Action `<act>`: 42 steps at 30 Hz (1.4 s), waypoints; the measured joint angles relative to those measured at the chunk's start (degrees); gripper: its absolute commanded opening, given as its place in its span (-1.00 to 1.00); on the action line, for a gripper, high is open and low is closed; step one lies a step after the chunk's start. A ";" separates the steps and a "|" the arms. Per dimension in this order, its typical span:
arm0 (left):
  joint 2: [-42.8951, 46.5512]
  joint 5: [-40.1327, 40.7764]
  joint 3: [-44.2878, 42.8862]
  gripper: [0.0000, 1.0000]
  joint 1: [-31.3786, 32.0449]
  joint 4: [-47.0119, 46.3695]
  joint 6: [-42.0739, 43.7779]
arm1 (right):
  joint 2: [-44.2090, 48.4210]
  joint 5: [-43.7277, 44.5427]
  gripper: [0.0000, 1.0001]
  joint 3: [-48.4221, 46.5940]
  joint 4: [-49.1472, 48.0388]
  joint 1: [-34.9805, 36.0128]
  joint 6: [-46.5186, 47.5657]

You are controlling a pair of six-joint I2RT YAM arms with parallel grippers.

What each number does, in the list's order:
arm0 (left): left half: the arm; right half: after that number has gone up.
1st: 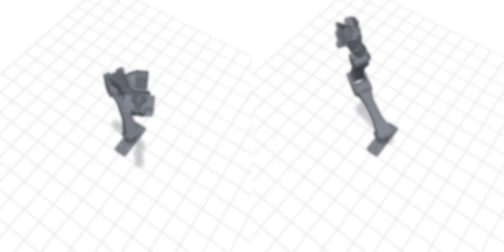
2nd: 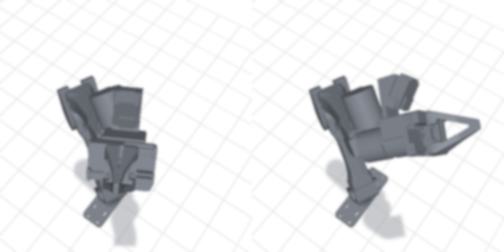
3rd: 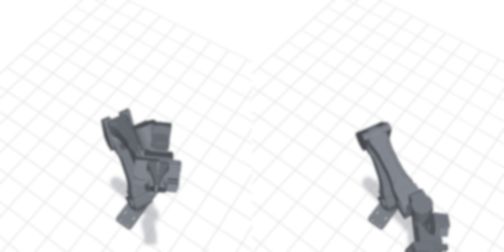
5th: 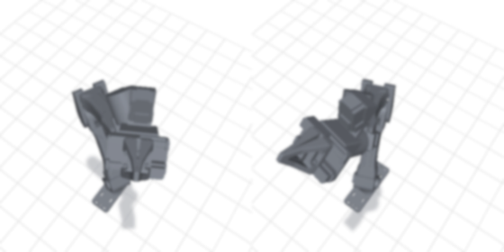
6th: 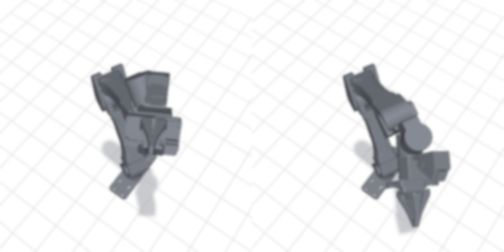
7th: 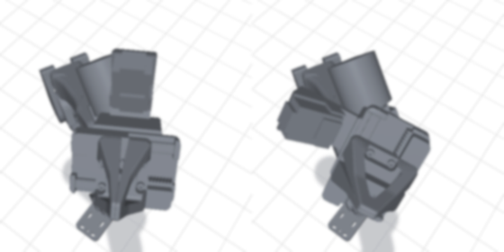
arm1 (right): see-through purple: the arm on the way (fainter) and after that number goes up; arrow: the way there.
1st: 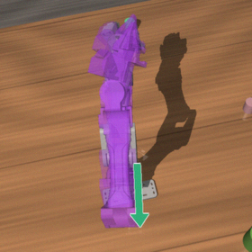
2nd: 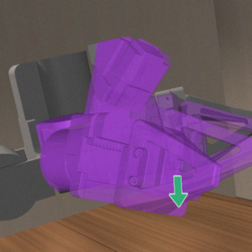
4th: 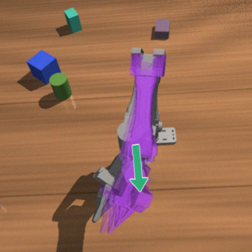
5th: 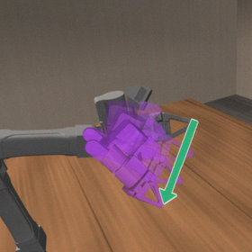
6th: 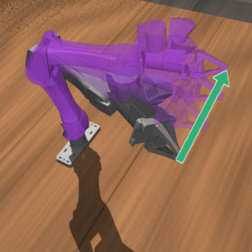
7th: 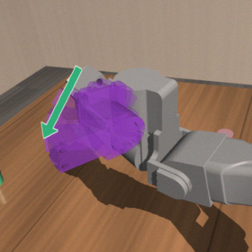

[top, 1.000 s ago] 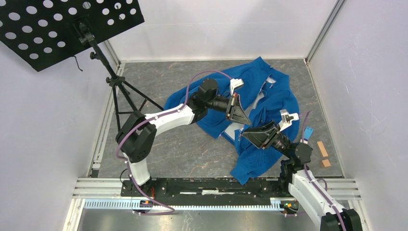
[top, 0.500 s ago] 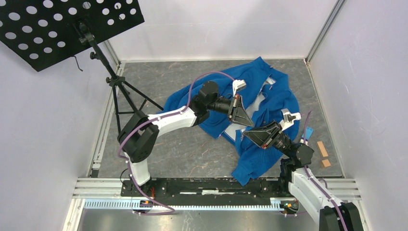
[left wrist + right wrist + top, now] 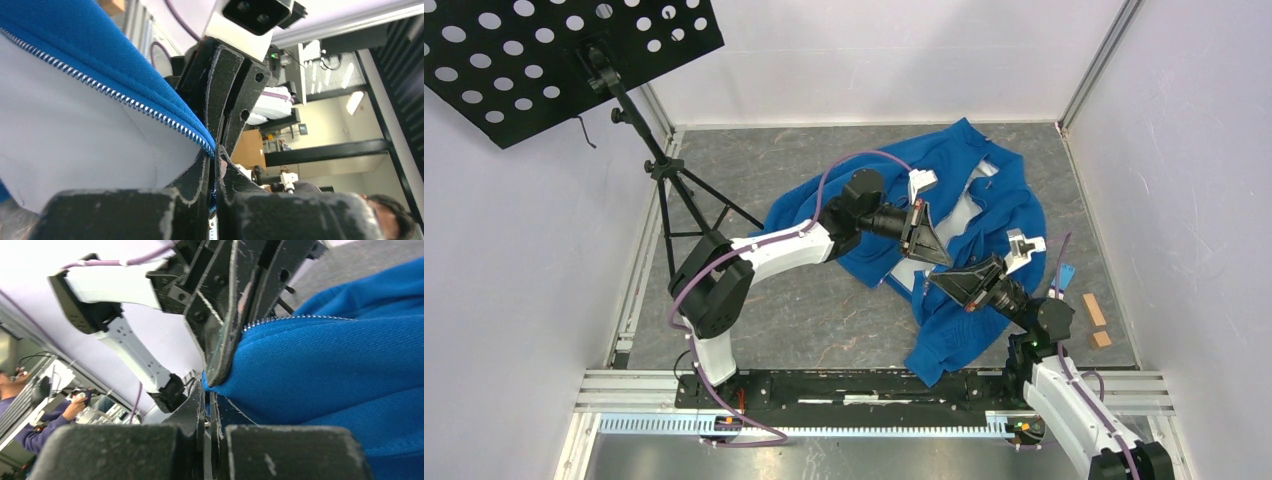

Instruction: Zip up the jacket

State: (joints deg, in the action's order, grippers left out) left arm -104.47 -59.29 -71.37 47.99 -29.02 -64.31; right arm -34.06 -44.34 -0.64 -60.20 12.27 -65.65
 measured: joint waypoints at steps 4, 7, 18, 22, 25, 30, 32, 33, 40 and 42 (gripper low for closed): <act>0.63 3.96 -1.75 -0.07 0.00 11.82 8.26 | 1.81 1.51 -0.99 -0.02 10.91 0.00 5.99; 2.47 8.15 -2.93 0.21 -0.09 21.94 15.21 | 2.78 2.99 -0.99 -0.26 19.04 0.02 10.12; 15.89 27.50 -2.93 0.66 -3.96 48.72 36.72 | 8.20 14.36 -0.99 -7.43 48.72 0.04 26.56; 14.36 33.68 -3.50 0.46 -3.87 56.72 41.70 | 8.20 17.16 -1.00 -8.63 53.51 0.04 30.05; 7.72 37.68 -9.29 0.39 -3.43 65.09 45.90 | 8.24 18.58 -1.00 -8.66 55.74 0.04 31.63; -7.19 42.66 -24.09 0.16 -2.75 76.98 52.68 | 8.24 20.26 -1.00 -9.33 59.08 0.04 33.81; -12.50 44.98 -29.64 0.16 -2.49 81.83 55.10 | 8.33 20.70 -1.00 -9.92 59.87 0.04 34.45; -14.34 45.90 -31.45 0.16 -2.40 83.47 55.95 | 8.55 20.98 -1.00 -10.32 60.61 0.07 34.80; -24.06 50.38 -41.46 0.01 -1.97 93.70 58.66 | 9.75 22.16 -1.00 -10.84 62.69 0.04 35.80; -25.24 50.88 -42.71 0.01 -1.84 94.84 58.66 | 9.75 22.18 -1.00 -10.84 62.93 0.04 35.98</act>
State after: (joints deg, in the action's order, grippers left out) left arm -129.71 -8.40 -114.08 46.15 65.82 -5.65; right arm -24.32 -22.15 -11.49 2.72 12.32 -29.67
